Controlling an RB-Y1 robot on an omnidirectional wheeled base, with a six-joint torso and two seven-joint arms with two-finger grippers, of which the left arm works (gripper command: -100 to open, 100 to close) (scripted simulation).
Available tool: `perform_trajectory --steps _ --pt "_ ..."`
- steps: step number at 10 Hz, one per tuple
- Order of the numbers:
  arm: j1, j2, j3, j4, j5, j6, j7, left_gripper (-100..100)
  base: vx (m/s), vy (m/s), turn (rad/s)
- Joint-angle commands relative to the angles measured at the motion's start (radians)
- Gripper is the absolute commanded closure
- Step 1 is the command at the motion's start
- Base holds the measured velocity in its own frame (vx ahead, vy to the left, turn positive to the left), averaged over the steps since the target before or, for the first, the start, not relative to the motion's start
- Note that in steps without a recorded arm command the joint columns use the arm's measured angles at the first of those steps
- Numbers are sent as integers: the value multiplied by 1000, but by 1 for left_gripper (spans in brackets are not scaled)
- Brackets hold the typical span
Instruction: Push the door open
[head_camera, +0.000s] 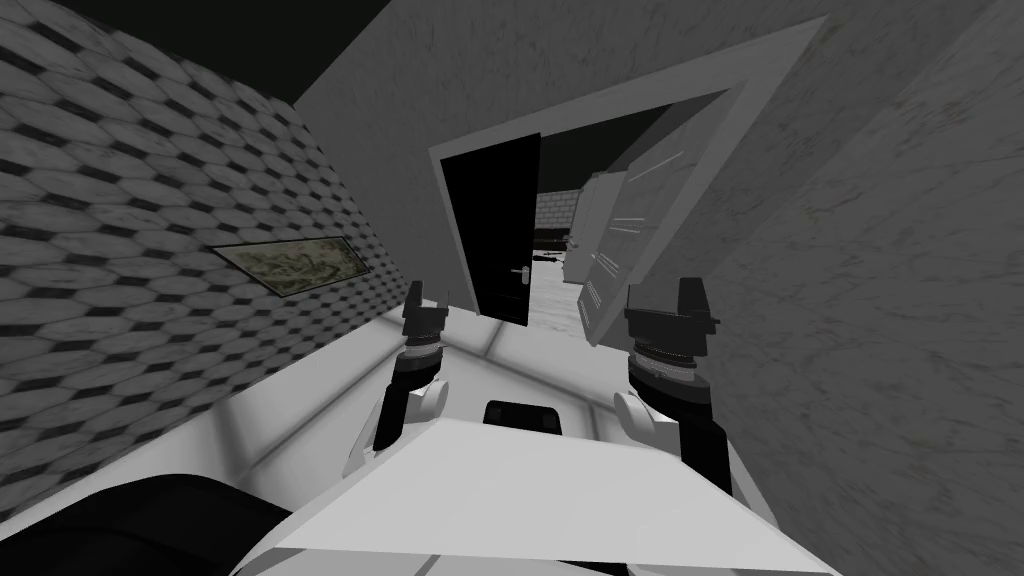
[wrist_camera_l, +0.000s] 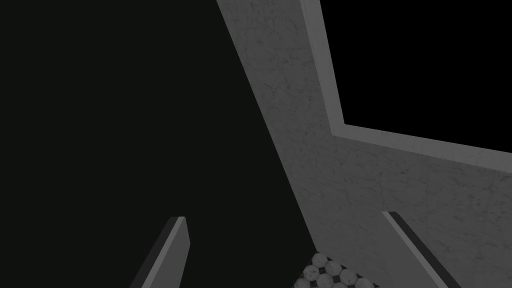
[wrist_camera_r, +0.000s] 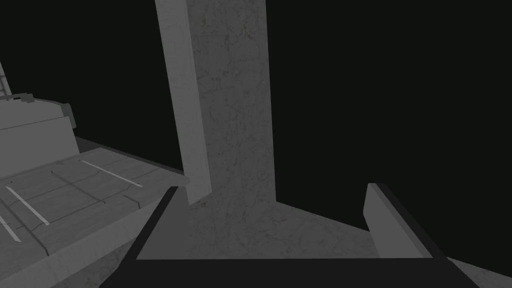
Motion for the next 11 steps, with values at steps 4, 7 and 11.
perform_trajectory --steps 4,7,11 --pt "-55 12 0 92 5 0 -2 -100 63 0 -13" --pt "-98 19 0 163 9 0 -4 -100 73 4 -13" --pt "-167 28 0 278 15 -1 -7 -100 78 -2 -17"
